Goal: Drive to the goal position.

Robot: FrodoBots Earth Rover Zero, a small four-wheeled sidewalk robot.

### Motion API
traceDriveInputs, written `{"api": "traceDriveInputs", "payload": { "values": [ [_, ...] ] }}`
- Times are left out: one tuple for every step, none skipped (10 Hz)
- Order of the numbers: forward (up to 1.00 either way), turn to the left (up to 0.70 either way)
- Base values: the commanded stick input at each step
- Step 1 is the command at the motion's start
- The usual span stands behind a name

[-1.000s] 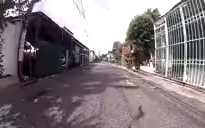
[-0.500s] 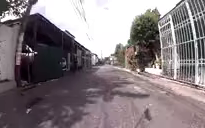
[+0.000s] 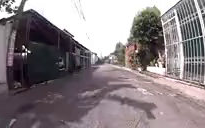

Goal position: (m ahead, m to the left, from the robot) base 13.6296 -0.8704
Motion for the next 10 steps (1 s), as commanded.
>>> {"api": "traceDriveInputs", "payload": {
  "values": [
    [0.64, 0.00],
    [0.64, 0.00],
    [0.64, 0.00],
    [0.64, 0.00],
    [0.64, 0.00],
    [0.64, 0.00],
    [0.64, 0.00],
    [0.64, 0.00],
    [0.64, 0.00],
    [0.64, 0.00]
  ]
}}
